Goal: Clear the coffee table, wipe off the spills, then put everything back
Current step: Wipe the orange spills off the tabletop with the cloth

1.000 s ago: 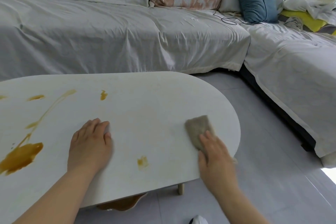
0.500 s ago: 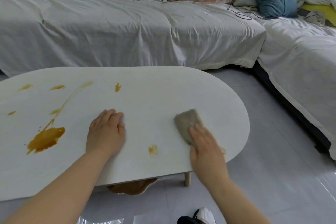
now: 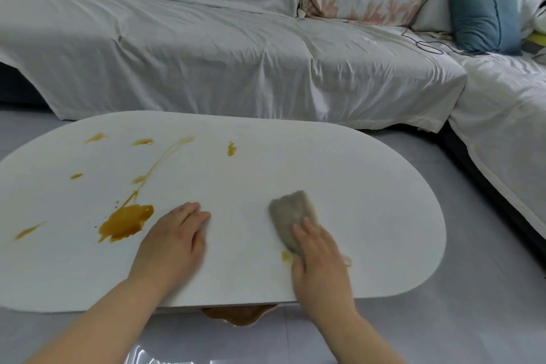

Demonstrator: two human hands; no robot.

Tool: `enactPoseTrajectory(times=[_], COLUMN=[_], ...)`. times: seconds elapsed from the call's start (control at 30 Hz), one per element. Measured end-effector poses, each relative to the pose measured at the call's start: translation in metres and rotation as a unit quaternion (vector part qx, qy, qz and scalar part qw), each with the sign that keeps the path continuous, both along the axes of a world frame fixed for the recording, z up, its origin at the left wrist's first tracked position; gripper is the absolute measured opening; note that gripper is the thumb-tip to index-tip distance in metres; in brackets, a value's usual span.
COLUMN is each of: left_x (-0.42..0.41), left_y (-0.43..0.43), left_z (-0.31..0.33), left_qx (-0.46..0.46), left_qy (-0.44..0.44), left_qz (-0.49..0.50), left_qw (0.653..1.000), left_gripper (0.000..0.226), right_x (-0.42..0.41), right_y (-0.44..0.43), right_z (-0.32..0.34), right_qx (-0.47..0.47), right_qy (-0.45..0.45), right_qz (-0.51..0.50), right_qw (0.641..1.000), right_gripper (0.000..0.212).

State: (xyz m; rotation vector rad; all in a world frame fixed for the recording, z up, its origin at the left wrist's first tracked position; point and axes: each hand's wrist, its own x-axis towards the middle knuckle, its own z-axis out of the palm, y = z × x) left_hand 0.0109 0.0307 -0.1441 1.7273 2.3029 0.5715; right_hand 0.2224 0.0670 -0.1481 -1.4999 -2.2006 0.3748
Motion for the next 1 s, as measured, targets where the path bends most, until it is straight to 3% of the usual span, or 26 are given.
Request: enactPoseTrajectory(times=[0.13, 0.33, 0.47, 0.53, 0.67, 0.73, 0.8, 0.9, 1.0], left_x=[-0.003, -0.005, -0.007, -0.007, -0.007, -0.008, -0.008, -0.008, -0.009], left_y=[0.0, 0.002, 0.001, 0.001, 0.003, 0.004, 0.003, 0.003, 0.003], left_z=[-0.006, -0.007, -0.003, -0.004, -0.006, -0.006, -0.007, -0.009, -0.01], left_qx=[0.012, 0.028, 0.037, 0.033, 0.041, 0.039, 0.038, 0.038, 0.037], left_qy=[0.008, 0.035, 0.058, 0.066, 0.071, 0.073, 0.077, 0.076, 0.075], left_qz=[0.019, 0.025, 0.013, 0.014, 0.021, 0.026, 0.031, 0.032, 0.029], left_qw=[1.0, 0.999, 0.998, 0.997, 0.996, 0.996, 0.996, 0.996, 0.996], left_gripper=[0.041, 0.033, 0.039, 0.039, 0.04, 0.039, 0.039, 0.039, 0.039], right_x=[-0.006, -0.025, -0.078, -0.111, -0.147, -0.137, -0.121, -0.117, -0.144], right_y=[0.038, 0.147, 0.187, 0.193, 0.194, 0.208, 0.227, 0.239, 0.221], right_z=[0.005, 0.012, 0.006, 0.006, 0.006, 0.008, 0.009, 0.013, 0.012], right_qx=[-0.012, -0.028, -0.047, -0.048, -0.041, -0.042, -0.04, -0.067, -0.066], right_qy=[-0.008, -0.016, -0.042, -0.015, -0.015, -0.025, -0.031, -0.017, -0.011], right_qz=[0.036, -0.165, -0.186, -0.147, 0.093, 0.141, 0.076, -0.098, -0.099], right_qw=[0.999, 0.986, 0.981, 0.988, 0.995, 0.989, 0.996, 0.993, 0.993], right_gripper=[0.045, 0.045, 0.045, 0.046, 0.044, 0.045, 0.045, 0.043, 0.045])
